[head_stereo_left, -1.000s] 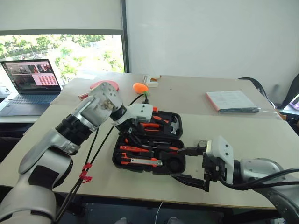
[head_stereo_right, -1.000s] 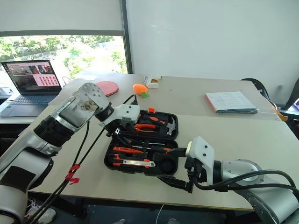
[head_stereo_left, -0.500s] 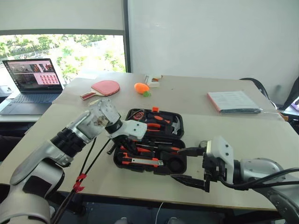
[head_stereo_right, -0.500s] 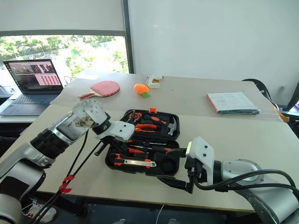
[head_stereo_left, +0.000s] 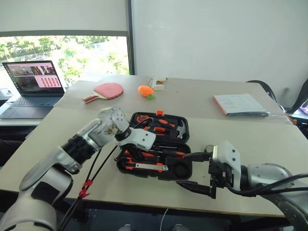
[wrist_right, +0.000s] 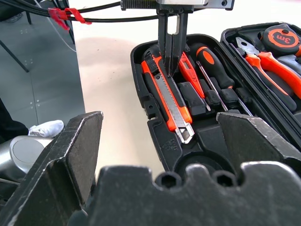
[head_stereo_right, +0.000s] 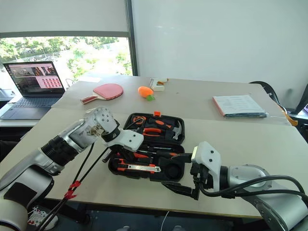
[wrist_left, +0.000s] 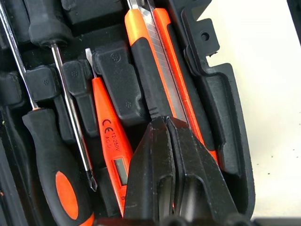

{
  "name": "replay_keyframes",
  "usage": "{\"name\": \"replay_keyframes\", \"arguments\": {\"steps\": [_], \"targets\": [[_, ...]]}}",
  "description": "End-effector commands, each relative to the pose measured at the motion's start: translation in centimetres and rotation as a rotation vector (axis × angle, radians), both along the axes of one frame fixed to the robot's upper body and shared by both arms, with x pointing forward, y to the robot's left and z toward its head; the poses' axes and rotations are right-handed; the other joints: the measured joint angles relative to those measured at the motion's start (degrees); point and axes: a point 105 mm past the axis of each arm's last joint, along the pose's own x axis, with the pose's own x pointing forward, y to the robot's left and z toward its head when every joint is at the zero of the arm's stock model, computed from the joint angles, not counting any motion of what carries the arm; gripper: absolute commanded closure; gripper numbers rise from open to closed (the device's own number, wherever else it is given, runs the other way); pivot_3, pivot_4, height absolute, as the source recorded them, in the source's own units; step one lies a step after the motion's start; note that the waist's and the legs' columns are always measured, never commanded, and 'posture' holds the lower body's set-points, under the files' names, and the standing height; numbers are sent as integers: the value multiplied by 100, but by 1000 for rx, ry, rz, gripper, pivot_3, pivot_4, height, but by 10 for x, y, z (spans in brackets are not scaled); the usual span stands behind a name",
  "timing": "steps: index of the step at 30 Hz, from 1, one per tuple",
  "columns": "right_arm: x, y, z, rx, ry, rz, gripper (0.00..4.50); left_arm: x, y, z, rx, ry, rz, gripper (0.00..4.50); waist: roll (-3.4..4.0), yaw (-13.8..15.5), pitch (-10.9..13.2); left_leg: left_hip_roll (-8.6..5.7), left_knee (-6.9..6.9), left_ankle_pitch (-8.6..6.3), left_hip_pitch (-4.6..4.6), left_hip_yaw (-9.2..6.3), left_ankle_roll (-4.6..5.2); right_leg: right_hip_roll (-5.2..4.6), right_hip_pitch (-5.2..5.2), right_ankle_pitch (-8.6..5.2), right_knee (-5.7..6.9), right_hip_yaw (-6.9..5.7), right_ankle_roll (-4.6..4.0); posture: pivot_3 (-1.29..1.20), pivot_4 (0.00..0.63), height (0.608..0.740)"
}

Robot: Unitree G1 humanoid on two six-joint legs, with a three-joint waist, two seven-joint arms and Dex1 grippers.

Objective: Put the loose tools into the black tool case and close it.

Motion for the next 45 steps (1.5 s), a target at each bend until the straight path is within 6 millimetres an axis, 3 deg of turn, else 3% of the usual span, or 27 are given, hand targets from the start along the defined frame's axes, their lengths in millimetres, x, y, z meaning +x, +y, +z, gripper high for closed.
{"name": "replay_keyframes", "arguments": {"steps": [1,9,17,23,26,27,32,35,38,39,42,45], "targets": [[-3,1,8,-3,-42,4,0,-6,3,-13,45,-12,-40,4400,1,0,-1,0,0,0,2,0,0,0,1,0,0,0,0,0,150,737],[-2,1,8,2,-43,2,0,-8,7,-38,89,-30,-60,4400,47,-4,-34,0,-5,0,33,4,0,0,31,-1,-1,4,0,0,150,737],[-2,-1,8,-6,-41,-1,0,-2,-3,-37,10,-48,-37,4400,74,21,-51,-3,-5,-1,48,23,1,0,46,-2,-2,6,2,0,150,737],[2,-6,10,-11,-53,-35,0,-6,-28,14,-329,31,19,4400,67,51,-47,-3,-5,-1,63,33,1,-1,69,-4,-9,4,5,0,150,737],[10,-22,9,-30,-75,-130,0,0,-28,50,-523,58,91,4400,59,25,-43,1,5,-1,7,17,1,2,9,0,2,4,3,0,150,737],[12,-29,9,-36,-77,-167,0,3,-27,58,-562,81,128,3895,59,19,-43,1,4,-1,3,8,1,3,3,0,4,4,2,0,150,737],[14,-78,9,-46,-49,-373,0,6,-19,97,-748,159,199,2309,61,1,-43,-4,-3,-3,3,-2,4,1,8,-2,-3,3,4,0,150,737],[-6,-123,7,-84,5,-507,0,-5,0,118,-853,177,182,1157,64,9,-43,-4,-5,-3,6,-2,5,1,9,-2,-2,4,5,0,150,737],[-22,-156,5,-122,35,-611,0,-8,12,124,-890,173,210,249,64,2,-43,-2,-12,-3,6,-4,5,3,8,-4,-4,3,3,0,150,737],[-26,-164,5,-128,44,-637,0,-8,14,124,-897,169,219,59,64,-1,-43,-2,-12,-3,11,-3,5,3,12,-4,-4,4,3,0,150,737],[-33,-181,7,-144,55,-680,0,-8,17,123,-914,139,227,59,65,-12,-43,-3,-12,-3,38,2,4,0,39,-4,-4,10,4,0,150,737],[-23,-177,12,-160,46,-637,0,-10,17,124,-912,108,206,59,65,-44,-43,-1,-12,0,48,11,1,4,43,-8,-6,14,10,0,150,737]]}}
